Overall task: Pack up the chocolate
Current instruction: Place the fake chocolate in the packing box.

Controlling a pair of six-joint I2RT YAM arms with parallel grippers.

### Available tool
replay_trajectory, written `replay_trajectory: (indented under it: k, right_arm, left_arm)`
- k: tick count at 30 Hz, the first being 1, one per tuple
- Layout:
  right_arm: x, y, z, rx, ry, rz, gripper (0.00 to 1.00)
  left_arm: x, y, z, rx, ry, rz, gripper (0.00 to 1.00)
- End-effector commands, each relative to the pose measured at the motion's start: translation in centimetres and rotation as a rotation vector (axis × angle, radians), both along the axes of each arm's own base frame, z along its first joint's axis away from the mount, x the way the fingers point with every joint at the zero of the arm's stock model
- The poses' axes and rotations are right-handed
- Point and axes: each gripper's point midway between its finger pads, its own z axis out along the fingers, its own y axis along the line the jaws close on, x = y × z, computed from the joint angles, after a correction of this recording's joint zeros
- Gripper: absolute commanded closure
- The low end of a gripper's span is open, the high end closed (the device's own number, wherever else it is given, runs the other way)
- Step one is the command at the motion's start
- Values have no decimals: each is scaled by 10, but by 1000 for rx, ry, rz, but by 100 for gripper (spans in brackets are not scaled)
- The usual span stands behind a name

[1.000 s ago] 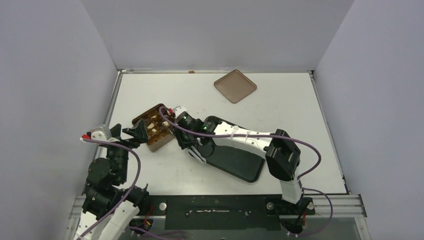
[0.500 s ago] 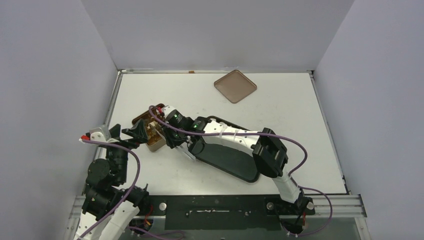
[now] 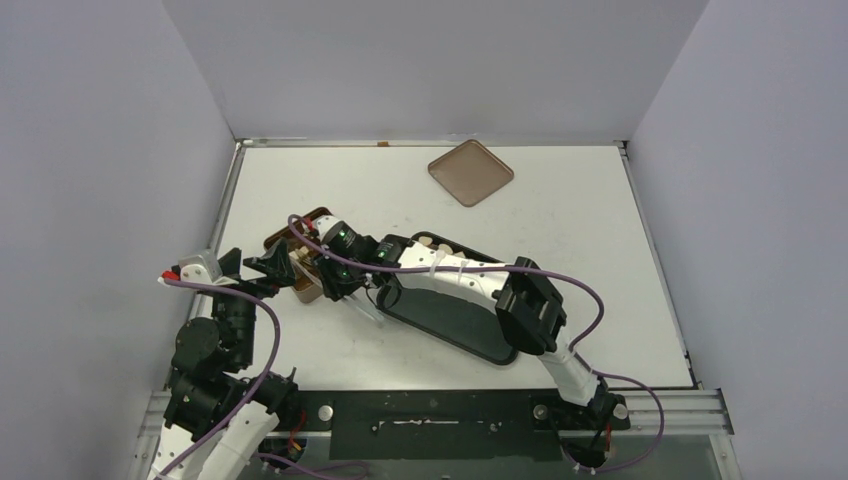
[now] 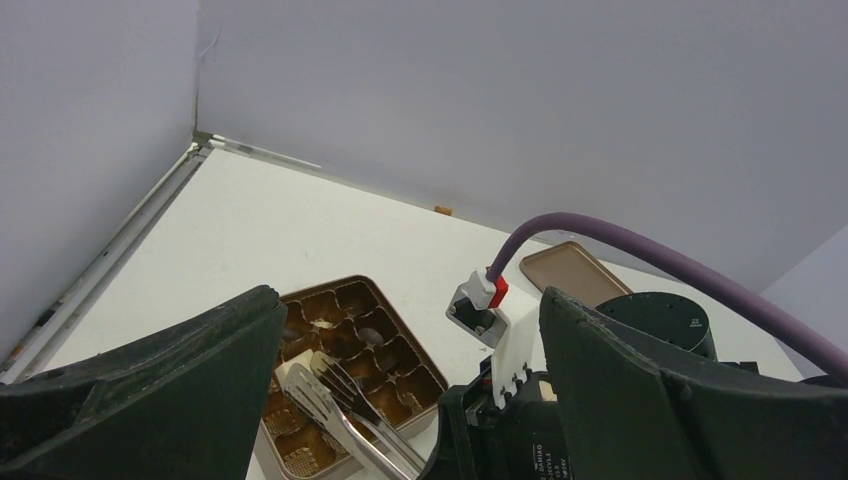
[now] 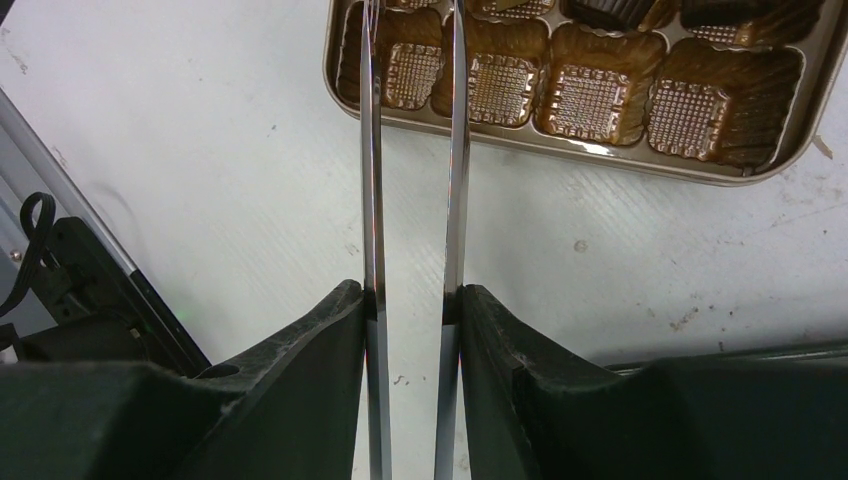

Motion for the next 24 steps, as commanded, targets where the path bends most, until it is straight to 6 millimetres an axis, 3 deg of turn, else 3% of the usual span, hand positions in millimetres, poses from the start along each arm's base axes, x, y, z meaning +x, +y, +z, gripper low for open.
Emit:
replay_trajectory:
  k: [1,15,24]
  right_arm:
    - [-1,18,27,76,-33,30,69]
    - [-2,15,27,56,-36,21,58]
    - [0,12,41,73,-59,13,60]
  left_arm:
    - [-4,3,12,-12,-36,5,3]
    - [-3,2,11,-11,-34,3,3]
    - [-3,2,12,-11,-35,2,3]
